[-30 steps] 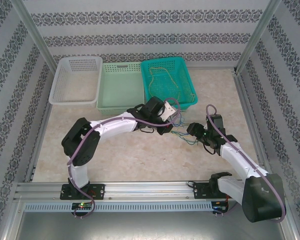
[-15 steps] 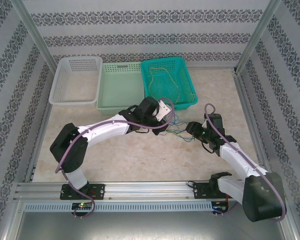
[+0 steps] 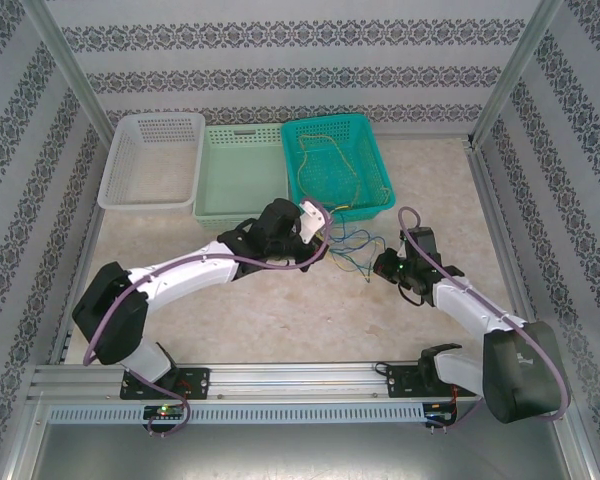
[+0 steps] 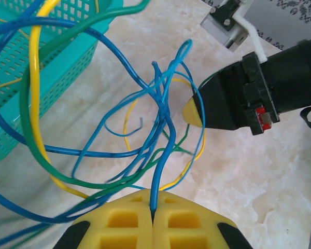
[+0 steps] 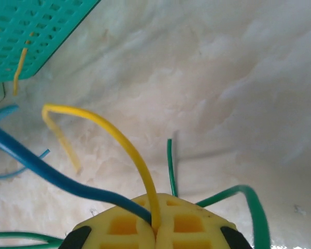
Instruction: Untangle the cables
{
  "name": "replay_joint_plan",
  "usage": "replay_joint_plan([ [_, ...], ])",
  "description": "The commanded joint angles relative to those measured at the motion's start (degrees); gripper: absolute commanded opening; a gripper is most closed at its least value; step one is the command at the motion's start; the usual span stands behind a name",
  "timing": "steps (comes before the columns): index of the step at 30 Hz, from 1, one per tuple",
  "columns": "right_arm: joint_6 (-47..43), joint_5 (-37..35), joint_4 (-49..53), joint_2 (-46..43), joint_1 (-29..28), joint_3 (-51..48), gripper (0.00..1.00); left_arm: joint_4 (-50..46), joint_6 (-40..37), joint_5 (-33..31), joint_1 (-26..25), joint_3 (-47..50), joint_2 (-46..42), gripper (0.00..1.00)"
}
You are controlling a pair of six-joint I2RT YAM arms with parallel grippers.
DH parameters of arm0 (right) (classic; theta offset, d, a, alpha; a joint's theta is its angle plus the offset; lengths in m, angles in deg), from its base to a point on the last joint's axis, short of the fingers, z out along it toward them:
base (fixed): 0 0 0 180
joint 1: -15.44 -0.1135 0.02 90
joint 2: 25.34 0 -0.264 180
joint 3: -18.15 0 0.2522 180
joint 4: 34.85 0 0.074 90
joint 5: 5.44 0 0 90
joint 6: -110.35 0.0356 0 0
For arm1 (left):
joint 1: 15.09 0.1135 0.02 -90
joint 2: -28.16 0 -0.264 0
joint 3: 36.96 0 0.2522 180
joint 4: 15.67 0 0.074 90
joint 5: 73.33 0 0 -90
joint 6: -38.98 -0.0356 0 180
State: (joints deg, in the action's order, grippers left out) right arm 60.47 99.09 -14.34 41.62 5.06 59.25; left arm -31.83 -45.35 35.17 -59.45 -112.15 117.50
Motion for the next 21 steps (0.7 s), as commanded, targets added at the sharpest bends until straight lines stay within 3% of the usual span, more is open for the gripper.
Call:
replay_joint_plan([
  [1, -1.9, -4.1, 2.3, -0.5, -0.2, 2.3, 0.00, 5.3, 3.2, -2.8, 1.7, 2.9, -4.9, 0.00],
  [6, -2.4, -9.2, 5.2, -2.7, -0.3, 2.0, 0.00, 14.8, 10.8, -3.0, 6.8, 11.5, -11.7, 0.00],
  [14, -2.8, -17.4, 8.7, -6.0, -0.3, 1.6, 0.00, 22.1, 17.5, -1.4, 10.6, 18.1, -17.4, 0.00],
  [16, -2.8, -16.8, 8.4, -6.6, -0.4, 1.3, 0.00, 24.3, 18.6, -1.2, 11.1, 19.4, -18.2, 0.00],
  [21, -4.5, -6.5, 1.4, -5.9, -2.8, 0.8, 0.02, 24.2, 19.6, 3.2, 11.1, 18.0, -16.1, 0.00],
])
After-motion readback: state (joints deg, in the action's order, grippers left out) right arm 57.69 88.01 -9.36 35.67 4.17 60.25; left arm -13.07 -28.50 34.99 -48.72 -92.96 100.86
